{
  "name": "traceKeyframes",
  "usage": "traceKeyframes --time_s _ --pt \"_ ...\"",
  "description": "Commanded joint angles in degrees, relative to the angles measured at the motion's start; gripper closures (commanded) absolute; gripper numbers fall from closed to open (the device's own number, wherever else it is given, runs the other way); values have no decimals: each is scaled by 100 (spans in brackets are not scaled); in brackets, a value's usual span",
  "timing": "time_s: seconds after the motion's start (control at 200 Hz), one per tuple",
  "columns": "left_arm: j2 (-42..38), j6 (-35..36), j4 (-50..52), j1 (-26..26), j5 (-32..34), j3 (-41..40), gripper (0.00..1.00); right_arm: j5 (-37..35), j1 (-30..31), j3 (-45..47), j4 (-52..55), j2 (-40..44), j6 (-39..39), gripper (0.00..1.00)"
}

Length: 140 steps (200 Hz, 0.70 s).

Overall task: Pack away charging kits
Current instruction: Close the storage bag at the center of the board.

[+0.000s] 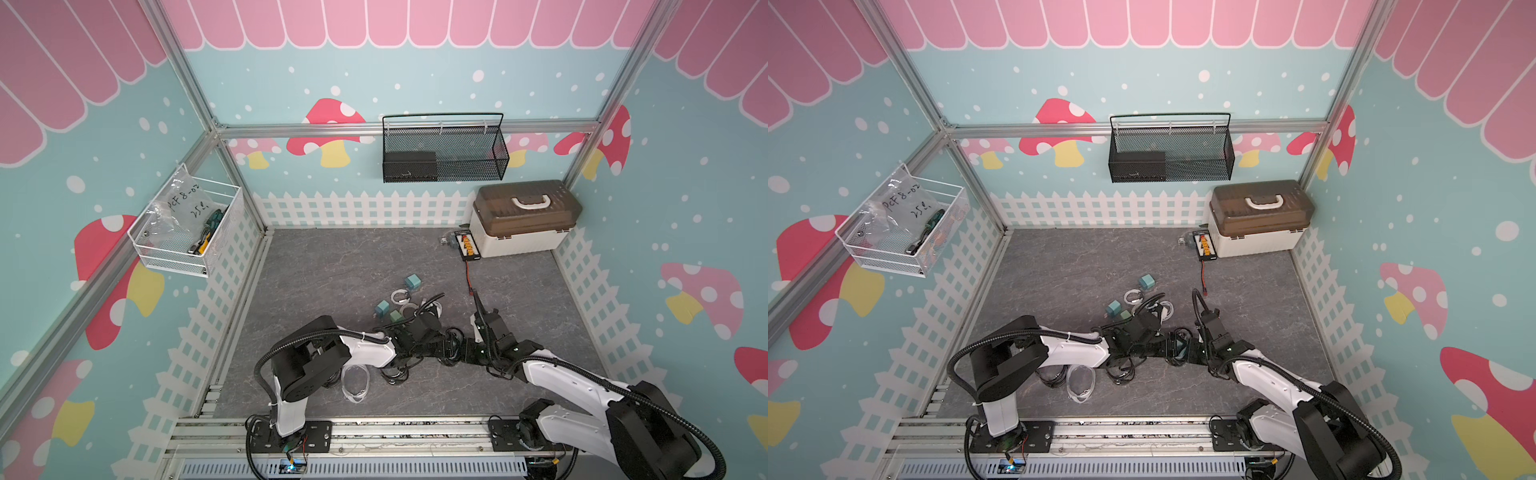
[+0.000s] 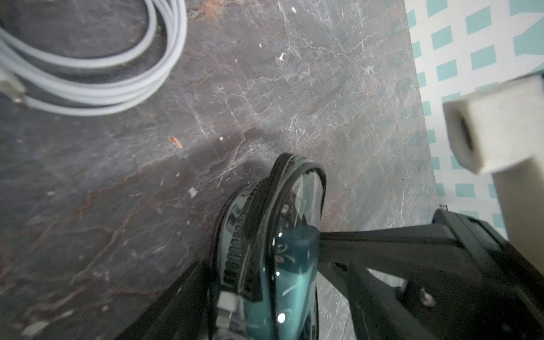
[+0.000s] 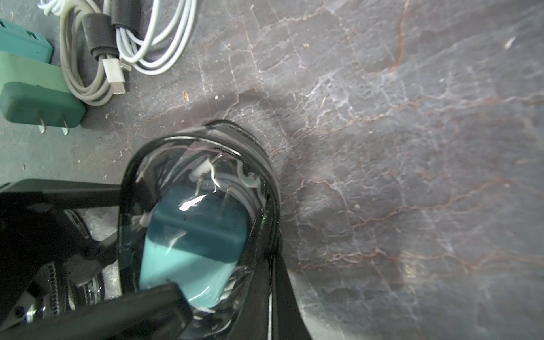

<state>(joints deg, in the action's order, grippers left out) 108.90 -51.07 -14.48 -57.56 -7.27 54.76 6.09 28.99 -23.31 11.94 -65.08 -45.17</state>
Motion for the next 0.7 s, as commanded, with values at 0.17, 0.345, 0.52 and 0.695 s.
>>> traceKeyframes --time_s 0.17,0.345,0.52,0.695 --pt "250 -145 182 62 -435 137 24 -222 -4 37 -43 -127 102 100" --pt "455 -135 386 134 -697 289 25 -230 -9 28 -182 -150 155 100" --pt "674 -176 386 162 -846 413 27 -174 -26 37 -296 -90 193 100" --pt "802 -140 561 163 -892 573 27 -178 -40 28 -333 4 226 100"
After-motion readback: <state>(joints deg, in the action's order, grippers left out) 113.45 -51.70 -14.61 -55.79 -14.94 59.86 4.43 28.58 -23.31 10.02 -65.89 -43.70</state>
